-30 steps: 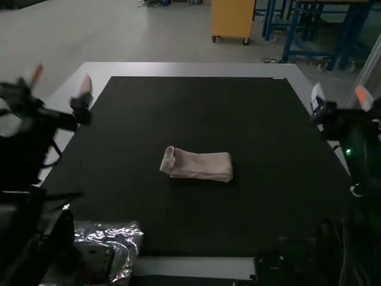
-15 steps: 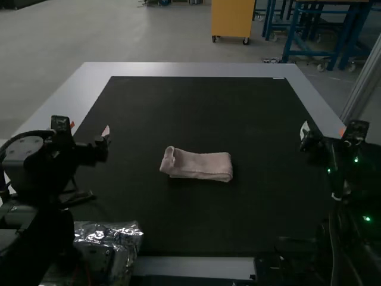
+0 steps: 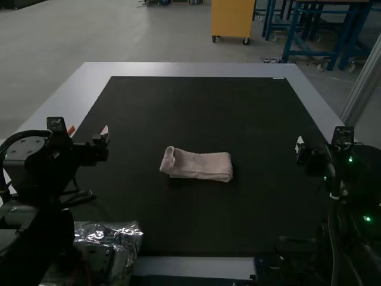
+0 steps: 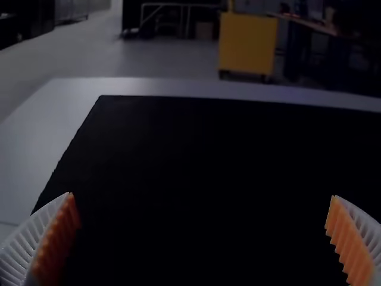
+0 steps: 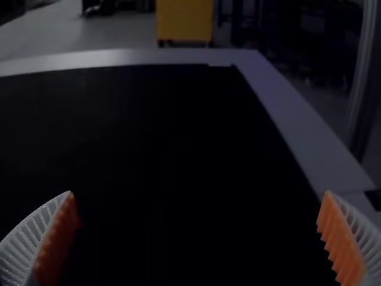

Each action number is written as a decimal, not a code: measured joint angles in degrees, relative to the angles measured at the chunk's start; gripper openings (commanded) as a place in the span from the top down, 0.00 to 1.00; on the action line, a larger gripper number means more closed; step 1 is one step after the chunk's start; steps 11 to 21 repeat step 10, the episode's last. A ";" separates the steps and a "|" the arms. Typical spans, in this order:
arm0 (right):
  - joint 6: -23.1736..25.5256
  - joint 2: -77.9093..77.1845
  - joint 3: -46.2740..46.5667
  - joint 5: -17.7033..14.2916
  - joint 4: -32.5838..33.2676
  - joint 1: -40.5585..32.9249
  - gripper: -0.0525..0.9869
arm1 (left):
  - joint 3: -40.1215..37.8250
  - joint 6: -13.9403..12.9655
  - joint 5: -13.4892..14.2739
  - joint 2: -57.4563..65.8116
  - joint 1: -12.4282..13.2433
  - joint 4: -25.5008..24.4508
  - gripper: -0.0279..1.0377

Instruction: Fold the towel.

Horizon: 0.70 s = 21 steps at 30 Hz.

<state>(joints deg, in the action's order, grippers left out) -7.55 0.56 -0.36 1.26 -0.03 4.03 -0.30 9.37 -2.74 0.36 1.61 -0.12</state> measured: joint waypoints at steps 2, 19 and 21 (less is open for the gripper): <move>-0.11 0.00 0.00 0.00 0.00 0.00 0.07 | 0.00 0.13 0.02 0.00 0.00 -0.02 0.07; -0.24 0.00 0.00 0.00 0.00 0.02 0.07 | -0.02 0.17 0.02 0.00 0.00 -0.04 0.06; -0.24 0.00 0.00 0.00 0.00 0.02 0.07 | -0.02 0.17 0.02 0.00 0.00 -0.04 0.06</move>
